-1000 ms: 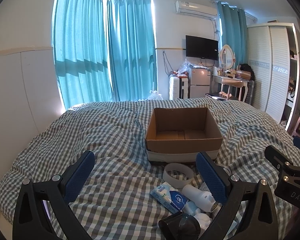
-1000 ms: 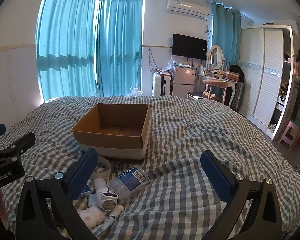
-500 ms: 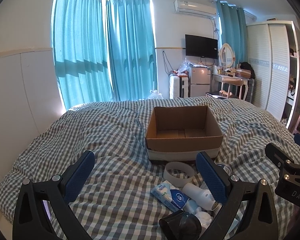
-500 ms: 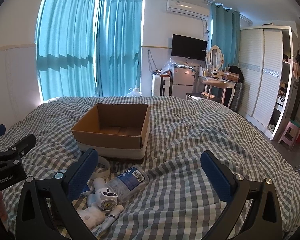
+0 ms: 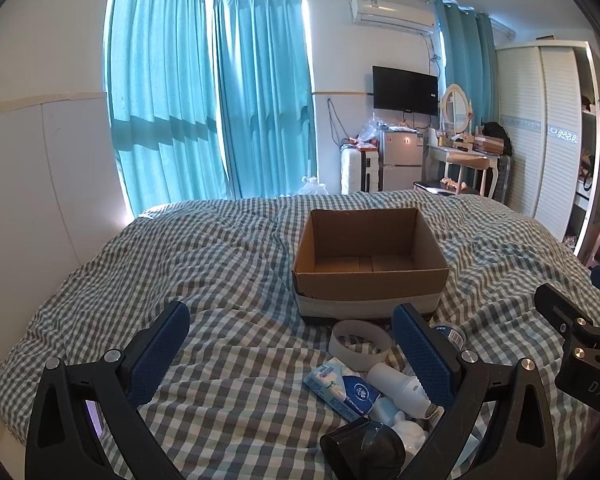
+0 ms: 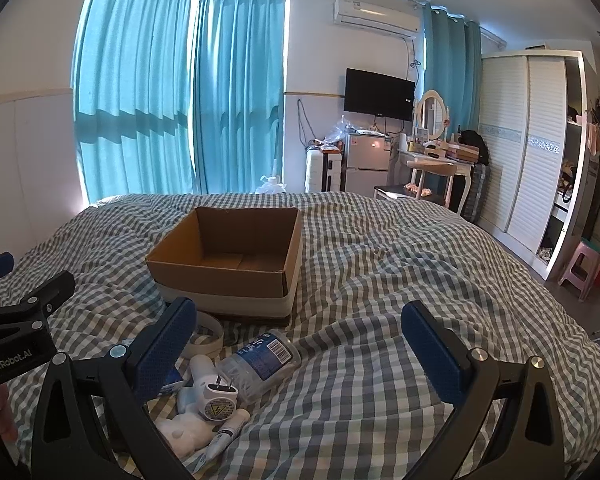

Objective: Organize objects

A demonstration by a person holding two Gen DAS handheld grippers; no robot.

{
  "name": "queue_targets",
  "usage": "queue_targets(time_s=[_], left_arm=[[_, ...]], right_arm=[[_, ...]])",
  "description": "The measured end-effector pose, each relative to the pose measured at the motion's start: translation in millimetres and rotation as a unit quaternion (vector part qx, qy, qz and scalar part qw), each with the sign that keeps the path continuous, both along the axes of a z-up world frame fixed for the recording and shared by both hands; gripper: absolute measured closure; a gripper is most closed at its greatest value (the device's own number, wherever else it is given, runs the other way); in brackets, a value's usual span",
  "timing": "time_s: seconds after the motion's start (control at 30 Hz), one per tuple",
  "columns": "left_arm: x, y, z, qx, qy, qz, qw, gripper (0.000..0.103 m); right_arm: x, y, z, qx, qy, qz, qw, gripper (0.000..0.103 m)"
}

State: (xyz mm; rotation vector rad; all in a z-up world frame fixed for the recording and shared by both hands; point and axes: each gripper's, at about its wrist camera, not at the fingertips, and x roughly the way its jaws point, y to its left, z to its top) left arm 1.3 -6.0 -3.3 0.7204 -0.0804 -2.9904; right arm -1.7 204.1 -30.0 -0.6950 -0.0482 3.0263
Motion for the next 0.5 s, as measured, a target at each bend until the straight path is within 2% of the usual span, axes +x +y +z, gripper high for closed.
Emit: queue_targets(time_s=[0.5], left_arm=[[1.8,1.3,1.1,-0.002,-0.008,0.001,1.0,0.0]], right_arm=[[3.8,-3.4,5.5,0.001,0.002,0.011,1.0,0.0]])
